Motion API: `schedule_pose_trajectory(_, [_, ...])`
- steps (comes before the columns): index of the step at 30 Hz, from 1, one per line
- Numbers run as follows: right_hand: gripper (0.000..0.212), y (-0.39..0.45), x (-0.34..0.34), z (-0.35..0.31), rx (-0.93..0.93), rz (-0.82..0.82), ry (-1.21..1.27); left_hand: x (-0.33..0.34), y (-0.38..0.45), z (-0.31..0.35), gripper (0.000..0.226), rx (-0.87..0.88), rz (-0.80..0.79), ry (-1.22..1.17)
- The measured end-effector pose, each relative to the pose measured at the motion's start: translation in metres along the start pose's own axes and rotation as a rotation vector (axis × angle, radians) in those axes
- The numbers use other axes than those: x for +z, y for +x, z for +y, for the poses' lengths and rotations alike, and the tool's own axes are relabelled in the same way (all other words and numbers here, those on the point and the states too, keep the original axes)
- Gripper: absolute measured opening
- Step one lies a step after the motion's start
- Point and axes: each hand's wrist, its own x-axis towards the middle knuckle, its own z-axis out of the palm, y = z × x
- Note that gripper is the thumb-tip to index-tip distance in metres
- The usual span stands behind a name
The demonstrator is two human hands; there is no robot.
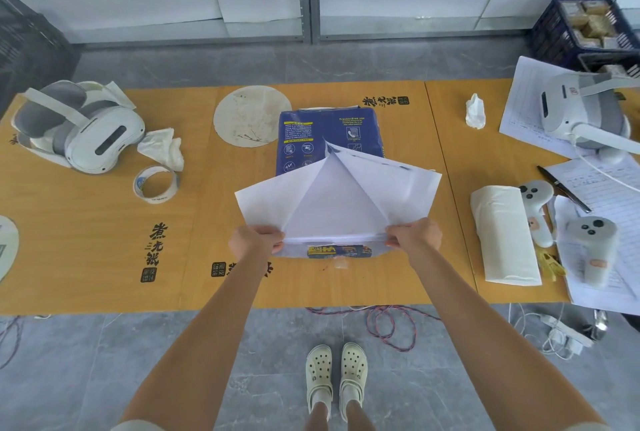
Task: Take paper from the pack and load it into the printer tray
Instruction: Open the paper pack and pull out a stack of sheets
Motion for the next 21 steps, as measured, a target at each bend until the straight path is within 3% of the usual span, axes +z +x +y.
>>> schedule_pose_trajectory(5, [0.027,-0.002,-0.005,-0.001,0.063,-0.014,0.073,-0.002,0.0,-0.004,0.018,0.016,-0.016,-0.026])
schedule_pose_trajectory(12, [0.01,-0.017,-0.014,0.019,0.083,-0.073,0.066,-0.015,-0.018,-0.02,0.016,0.033,-0.093,-0.036])
schedule_pose_trajectory(21, [0.011,-0.047,-0.035,0.062,0.196,-0.254,0.122,-0.036,-0.047,-0.067,0.02,-0.004,-0.22,0.07])
